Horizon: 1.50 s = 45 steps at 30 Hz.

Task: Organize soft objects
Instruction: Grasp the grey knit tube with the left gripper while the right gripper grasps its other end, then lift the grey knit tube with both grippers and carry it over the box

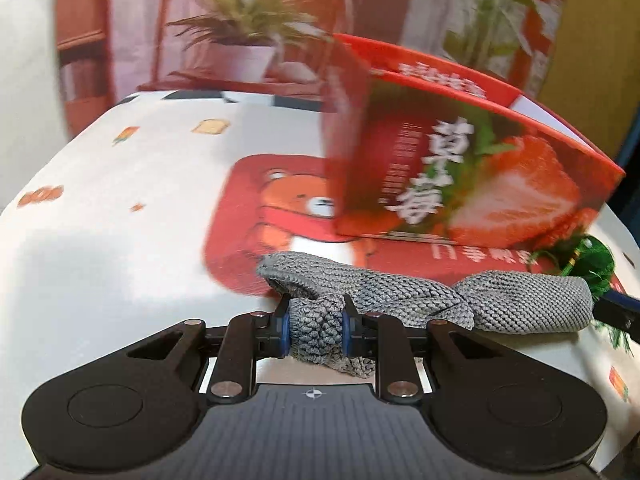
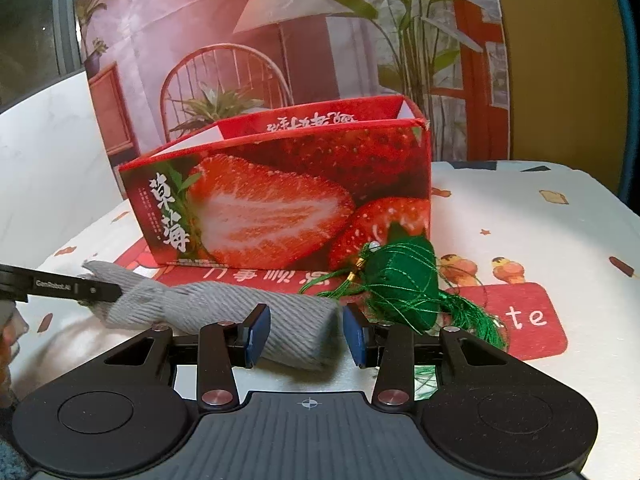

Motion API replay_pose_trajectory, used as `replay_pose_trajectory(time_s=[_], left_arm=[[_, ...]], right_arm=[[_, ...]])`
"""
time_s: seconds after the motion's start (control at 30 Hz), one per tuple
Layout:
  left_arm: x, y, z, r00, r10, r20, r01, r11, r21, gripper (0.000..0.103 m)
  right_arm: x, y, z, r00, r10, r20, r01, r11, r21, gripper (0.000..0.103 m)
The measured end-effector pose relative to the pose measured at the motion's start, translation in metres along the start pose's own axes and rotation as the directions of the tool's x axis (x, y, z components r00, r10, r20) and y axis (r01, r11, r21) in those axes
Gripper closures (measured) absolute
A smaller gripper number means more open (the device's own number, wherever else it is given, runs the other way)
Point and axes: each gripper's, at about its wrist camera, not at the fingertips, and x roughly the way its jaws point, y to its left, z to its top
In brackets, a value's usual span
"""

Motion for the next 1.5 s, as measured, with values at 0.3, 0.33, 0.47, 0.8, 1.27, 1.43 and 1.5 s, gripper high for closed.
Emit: replay_pose_trajectory(time_s=[0.3,0.33,0.47,0.8,1.27,1.43,1.5], left_arm=[[-0.003,0.001,-0.007,1.0,0.013,0.02,-0.013,1.0,-0.014,0.078],[-0.003,0.001,-0.008,1.0,0.012,0.023,-0.012,1.0,-0.019,0.077],[-0.003,0.0,-0.011,0.999,0.016,0.033,-0.016,1.0,-0.02,0.076],[-0.004,-0.004,-0.013,0.999,0.03,0.045,-0.03,1.0,0.0,0.076],[-0.004,-0.003,-0.013,0.998,0.03,0.051,-0.03,1.0,0.008,0.076],[-0.008,-0.006,-0.011,0.997,0.041,0.059,-0.042,0.999,0.015,0.077],[-0.015,-0.006,-0.009,0.997,0.032,0.075,-0.033,0.999,0.014,0.078]], right_arm=[[0.025,0.003,0.004,0.997,0.034,-0.072,-0.032,0.999,0.032,0.064],[0.029,0.003,0.005,0.996,0.034,-0.077,-0.031,0.999,0.042,0.063],[0.044,0.004,0.01,0.995,0.022,-0.099,-0.017,0.999,0.048,0.062],[0.051,0.005,0.016,0.992,0.074,-0.107,-0.058,0.987,0.147,0.05],[0.048,-0.001,0.001,0.997,0.052,-0.055,-0.039,0.978,0.207,0.077],[0.041,0.004,0.003,0.998,0.06,-0.03,-0.054,0.983,0.176,0.091],[0.032,0.01,0.007,0.998,0.064,0.001,-0.064,0.988,0.14,0.092]])
